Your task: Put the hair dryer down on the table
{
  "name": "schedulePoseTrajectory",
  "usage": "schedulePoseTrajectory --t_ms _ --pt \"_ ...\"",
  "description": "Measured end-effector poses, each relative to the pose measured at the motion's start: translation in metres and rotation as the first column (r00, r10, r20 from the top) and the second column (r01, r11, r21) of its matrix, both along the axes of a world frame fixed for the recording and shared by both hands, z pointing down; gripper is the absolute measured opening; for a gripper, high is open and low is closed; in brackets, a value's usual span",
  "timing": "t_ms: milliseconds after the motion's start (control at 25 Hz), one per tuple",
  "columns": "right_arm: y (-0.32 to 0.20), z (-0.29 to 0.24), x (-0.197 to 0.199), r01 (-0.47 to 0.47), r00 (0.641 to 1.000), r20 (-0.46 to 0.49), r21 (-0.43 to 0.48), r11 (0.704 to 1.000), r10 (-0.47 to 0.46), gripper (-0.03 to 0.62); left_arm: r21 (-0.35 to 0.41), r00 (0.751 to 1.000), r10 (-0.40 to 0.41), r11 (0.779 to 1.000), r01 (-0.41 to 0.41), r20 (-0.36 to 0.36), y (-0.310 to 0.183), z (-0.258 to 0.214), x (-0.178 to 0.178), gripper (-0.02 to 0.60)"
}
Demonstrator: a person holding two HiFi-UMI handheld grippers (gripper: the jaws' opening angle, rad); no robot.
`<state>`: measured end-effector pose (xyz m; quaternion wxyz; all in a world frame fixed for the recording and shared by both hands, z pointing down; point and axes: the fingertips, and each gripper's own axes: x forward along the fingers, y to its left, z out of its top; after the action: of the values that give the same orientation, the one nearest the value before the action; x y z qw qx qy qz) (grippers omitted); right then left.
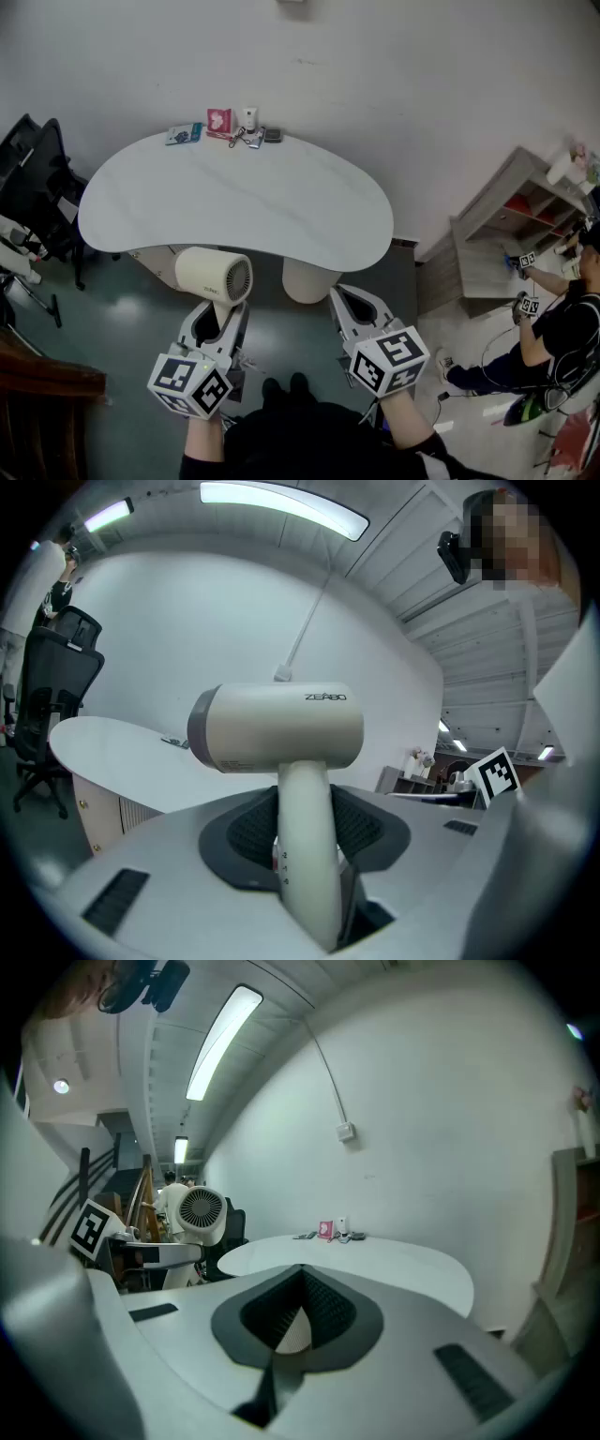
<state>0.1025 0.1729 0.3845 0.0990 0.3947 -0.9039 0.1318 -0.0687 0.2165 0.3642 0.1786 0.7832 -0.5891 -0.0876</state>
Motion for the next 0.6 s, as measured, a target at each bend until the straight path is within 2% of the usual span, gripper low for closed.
schedulePoseTrajectory --t_ms 600 --pt "-0.006 0.005 0.014 -0.013 1.0 0.001 -0.01 1.0 0.013 0.0 -0.018 1.0 0.013 1.0 -0.013 -0.007 -0.003 0.007 0.011 0.167"
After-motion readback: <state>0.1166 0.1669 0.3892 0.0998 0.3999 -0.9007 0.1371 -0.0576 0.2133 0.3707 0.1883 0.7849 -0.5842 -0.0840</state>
